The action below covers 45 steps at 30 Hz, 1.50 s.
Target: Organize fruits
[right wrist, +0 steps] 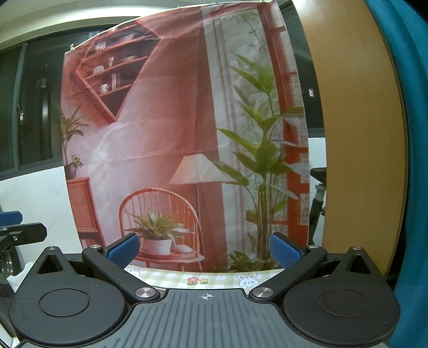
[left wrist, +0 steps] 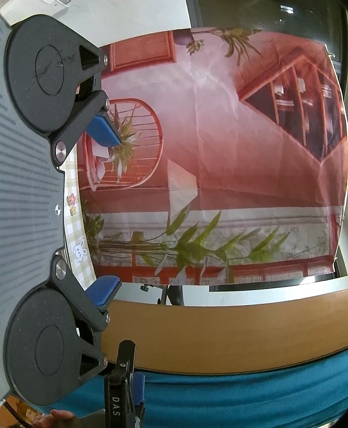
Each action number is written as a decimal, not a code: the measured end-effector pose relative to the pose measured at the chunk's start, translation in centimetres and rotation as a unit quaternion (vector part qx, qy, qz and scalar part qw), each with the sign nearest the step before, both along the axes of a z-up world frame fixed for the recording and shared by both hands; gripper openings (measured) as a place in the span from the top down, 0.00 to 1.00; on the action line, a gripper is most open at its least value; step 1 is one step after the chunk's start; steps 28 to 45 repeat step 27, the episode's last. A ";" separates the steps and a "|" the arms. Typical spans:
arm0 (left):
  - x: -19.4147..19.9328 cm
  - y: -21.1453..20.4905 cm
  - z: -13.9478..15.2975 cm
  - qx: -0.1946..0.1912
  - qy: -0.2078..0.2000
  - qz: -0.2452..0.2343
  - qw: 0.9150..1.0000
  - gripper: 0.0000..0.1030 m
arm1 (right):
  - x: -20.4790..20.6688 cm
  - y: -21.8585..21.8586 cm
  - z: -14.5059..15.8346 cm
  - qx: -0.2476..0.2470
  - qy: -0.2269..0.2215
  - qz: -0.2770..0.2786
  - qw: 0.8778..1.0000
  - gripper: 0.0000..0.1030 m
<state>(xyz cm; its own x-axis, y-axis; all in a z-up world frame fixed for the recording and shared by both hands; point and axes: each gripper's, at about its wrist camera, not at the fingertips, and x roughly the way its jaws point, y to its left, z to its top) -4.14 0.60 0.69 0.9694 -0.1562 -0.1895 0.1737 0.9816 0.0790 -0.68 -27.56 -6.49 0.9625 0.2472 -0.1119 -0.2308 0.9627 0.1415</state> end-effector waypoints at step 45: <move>0.5 0.8 -0.2 -0.020 0.019 0.010 1.000 0.00 | 0.0 0.4 0.4 -0.016 -0.005 0.006 1.000 0.00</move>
